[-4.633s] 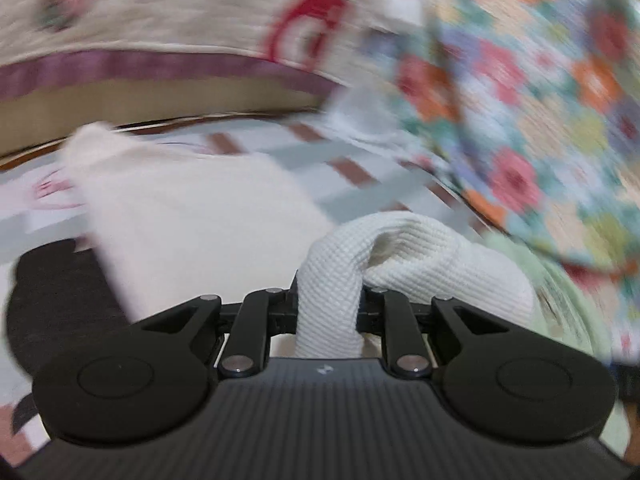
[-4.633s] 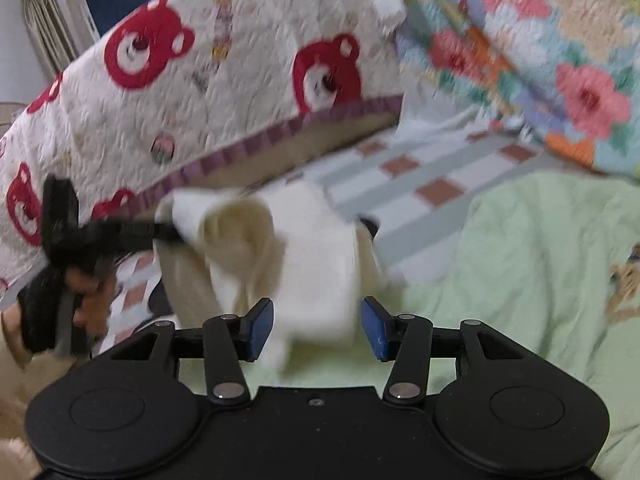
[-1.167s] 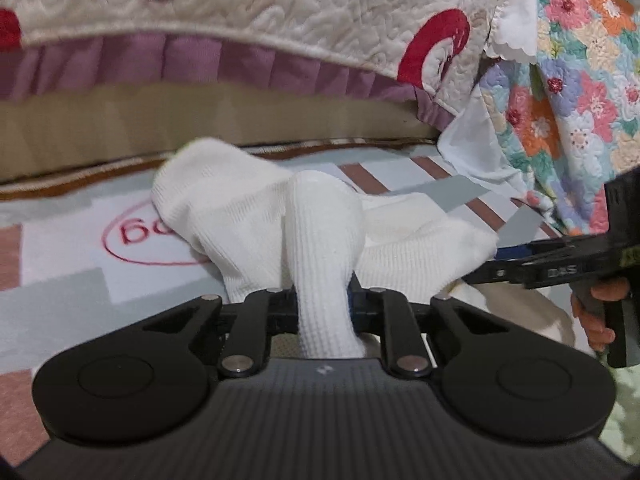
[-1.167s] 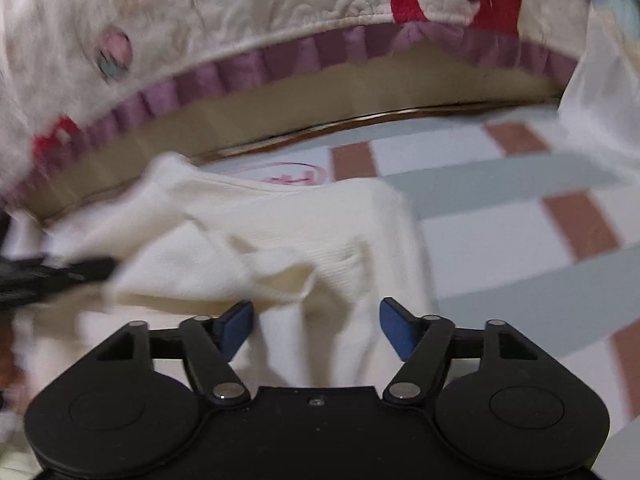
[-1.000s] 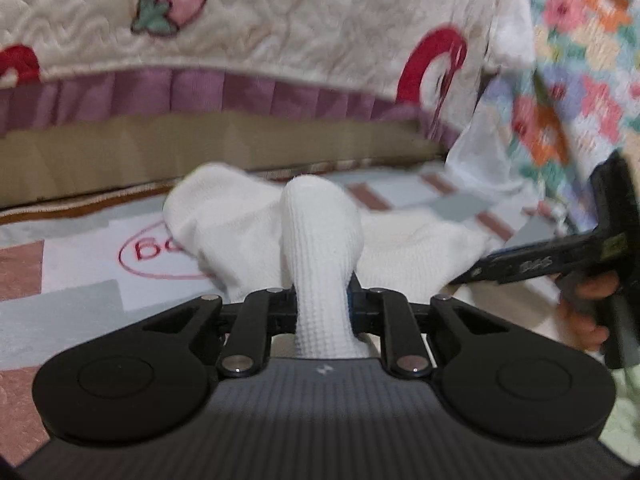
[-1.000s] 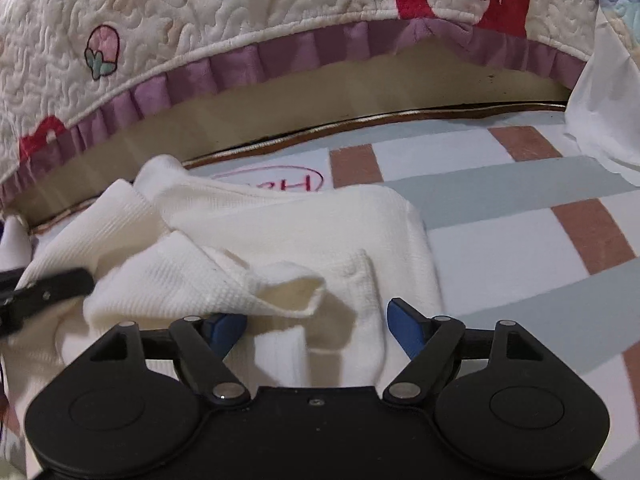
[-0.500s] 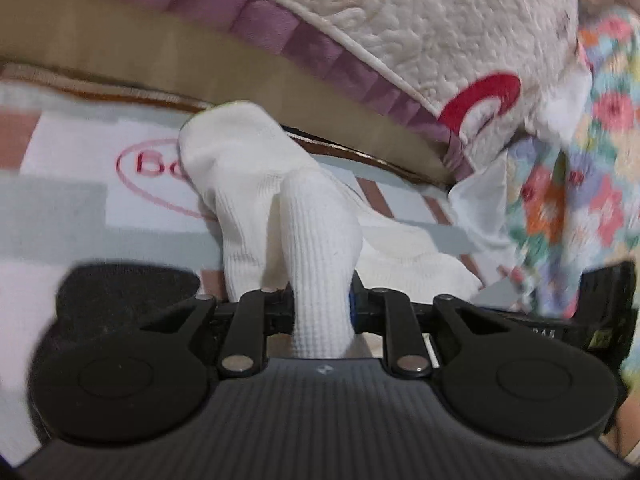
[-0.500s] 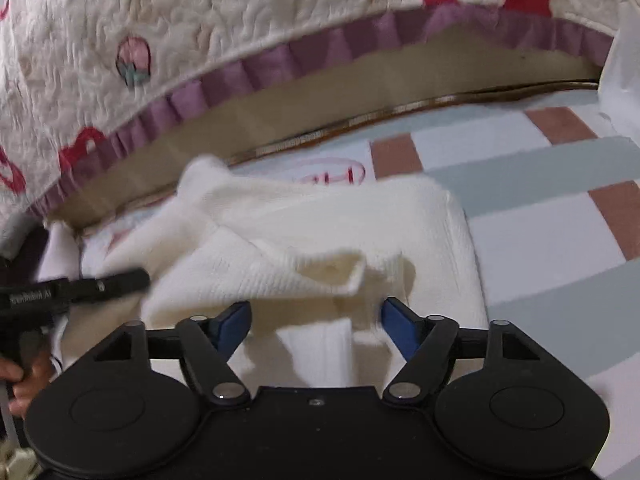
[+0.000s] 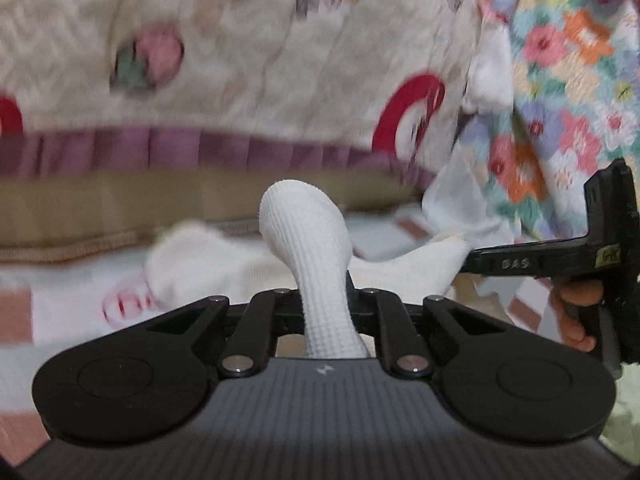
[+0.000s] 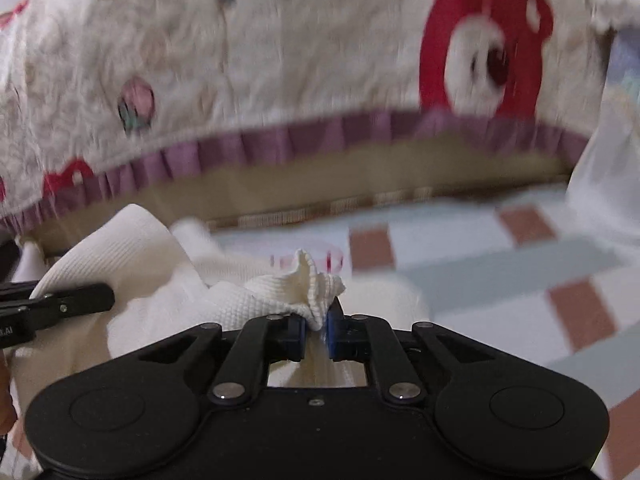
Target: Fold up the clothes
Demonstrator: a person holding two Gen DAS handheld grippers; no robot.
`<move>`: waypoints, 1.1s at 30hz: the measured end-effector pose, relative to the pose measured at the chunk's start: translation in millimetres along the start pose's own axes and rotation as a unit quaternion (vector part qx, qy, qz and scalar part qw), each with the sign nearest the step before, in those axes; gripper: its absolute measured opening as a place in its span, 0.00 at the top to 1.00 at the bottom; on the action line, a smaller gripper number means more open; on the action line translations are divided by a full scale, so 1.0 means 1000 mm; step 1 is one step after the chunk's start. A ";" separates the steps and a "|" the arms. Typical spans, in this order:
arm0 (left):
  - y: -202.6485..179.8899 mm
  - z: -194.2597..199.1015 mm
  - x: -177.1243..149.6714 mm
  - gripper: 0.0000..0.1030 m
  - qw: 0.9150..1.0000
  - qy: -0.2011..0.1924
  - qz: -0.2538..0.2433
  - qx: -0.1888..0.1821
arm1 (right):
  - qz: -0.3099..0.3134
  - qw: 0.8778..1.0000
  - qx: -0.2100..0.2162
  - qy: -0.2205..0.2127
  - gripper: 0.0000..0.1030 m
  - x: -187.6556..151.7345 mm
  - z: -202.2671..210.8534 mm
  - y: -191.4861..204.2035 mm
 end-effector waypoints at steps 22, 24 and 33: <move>0.100 -0.049 -0.019 0.72 0.982 0.021 0.166 0.093 | 0.045 0.994 -0.069 0.071 0.54 -0.006 -0.029 -0.036; 0.108 -0.048 -0.021 0.74 0.978 0.021 0.193 0.069 | 0.031 0.995 -0.051 0.079 0.53 -0.014 -0.023 -0.042; 0.086 -0.037 0.002 0.90 0.989 -0.044 0.139 0.039 | 0.002 0.992 0.050 0.118 0.95 -0.026 -0.034 -0.021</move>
Point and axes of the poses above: each gripper's, at about its wrist camera, not at the fingertips, and z roughly against the way its jaws point, y to its left, x to its top, the point moved 3 cm from there along -z, roughly the way its jaws point, and after that the axes turned 1 degree about -y, right-handed, at the moved point
